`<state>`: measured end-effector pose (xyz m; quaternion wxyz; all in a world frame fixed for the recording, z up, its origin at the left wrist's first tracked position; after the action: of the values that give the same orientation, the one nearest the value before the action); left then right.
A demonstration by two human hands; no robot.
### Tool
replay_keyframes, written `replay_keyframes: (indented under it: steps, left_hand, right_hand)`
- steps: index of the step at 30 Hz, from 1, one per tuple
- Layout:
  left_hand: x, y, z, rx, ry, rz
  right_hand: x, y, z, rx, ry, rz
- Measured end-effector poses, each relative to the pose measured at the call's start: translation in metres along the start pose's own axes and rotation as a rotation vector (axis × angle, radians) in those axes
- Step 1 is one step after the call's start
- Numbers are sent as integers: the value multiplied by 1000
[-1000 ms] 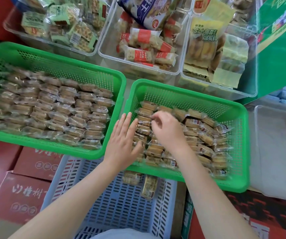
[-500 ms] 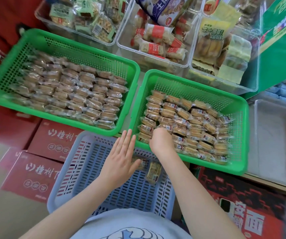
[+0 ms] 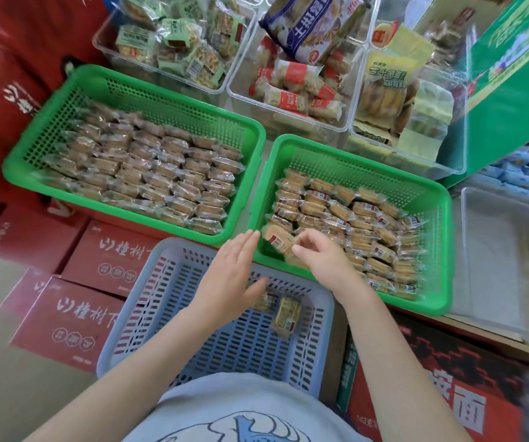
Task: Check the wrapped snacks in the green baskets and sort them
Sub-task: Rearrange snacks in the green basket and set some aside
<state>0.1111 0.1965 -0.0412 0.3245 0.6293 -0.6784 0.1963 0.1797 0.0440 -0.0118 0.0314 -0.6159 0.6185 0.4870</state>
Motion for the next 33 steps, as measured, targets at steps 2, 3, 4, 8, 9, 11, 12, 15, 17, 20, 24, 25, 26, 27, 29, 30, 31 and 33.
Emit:
replay_keyframes:
  steps: [2, 3, 4, 8, 9, 11, 12, 15, 17, 20, 24, 25, 26, 27, 29, 30, 31, 33]
  left_hand:
    - [17, 0, -21, 58, 246, -21]
    - [26, 0, -27, 58, 345, -29]
    - [32, 0, -31, 51, 430, -41]
    - [34, 7, -35, 49, 771, -140]
    - [32, 11, -34, 60, 806, -161]
    - [31, 19, -31, 49, 825, -185]
    - [32, 22, -28, 32, 828, -191]
    - [34, 28, -21, -31, 846, -227]
    - [35, 32, -17, -73, 856, -262]
    - [35, 37, -13, -102, 925, -360]
    - [33, 38, -17, -75, 997, -410]
    - [34, 38, -19, -72, 1020, -415]
    - [33, 37, -19, -71, 1045, -426]
    - [34, 37, -20, -72, 1072, -441]
    - [35, 37, -17, -90, 1122, -465]
    - [36, 37, -16, -111, 1136, -466]
    - [37, 38, -15, -135, 1141, -456]
    - [40, 40, -15, -180, 1149, -420]
  right_hand:
    - [-3, 18, -3, -42, -146, -40]
    - [-5, 25, -2, -83, -208, -56]
    - [-7, 32, 0, -129, -261, -67]
    - [-13, 48, 13, -138, -353, -21]
    - [-14, 51, 14, -85, -320, -13]
    - [-15, 58, 16, -4, -267, -55]
    - [-15, 61, 19, 10, -261, -81]
    - [-8, 68, 20, 66, -303, -95]
    - [-6, 72, 17, 145, -299, -112]
    - [-7, 81, 11, 262, -237, -178]
    - [-13, 87, 12, 248, -215, -274]
    - [-13, 88, 12, 234, -207, -282]
    - [-13, 87, 11, 220, -201, -284]
    - [-12, 87, 10, 205, -199, -285]
    - [-11, 86, 9, 181, -202, -276]
    - [-8, 86, 8, 178, -218, -258]
    - [-4, 86, 7, 182, -262, -224]
    - [10, 85, 4, 203, -435, -107]
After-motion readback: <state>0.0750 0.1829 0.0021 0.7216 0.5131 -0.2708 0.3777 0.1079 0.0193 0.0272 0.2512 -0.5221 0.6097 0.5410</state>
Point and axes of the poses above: each hand's wrist, its own y-axis away from the middle knuckle, its own z-axis out of the palm, x = y × z, the point moved 8 cm from there along -y, towards the middle knuckle, and after that the axes turned 6 degrees about y, right-handed, at the moved point
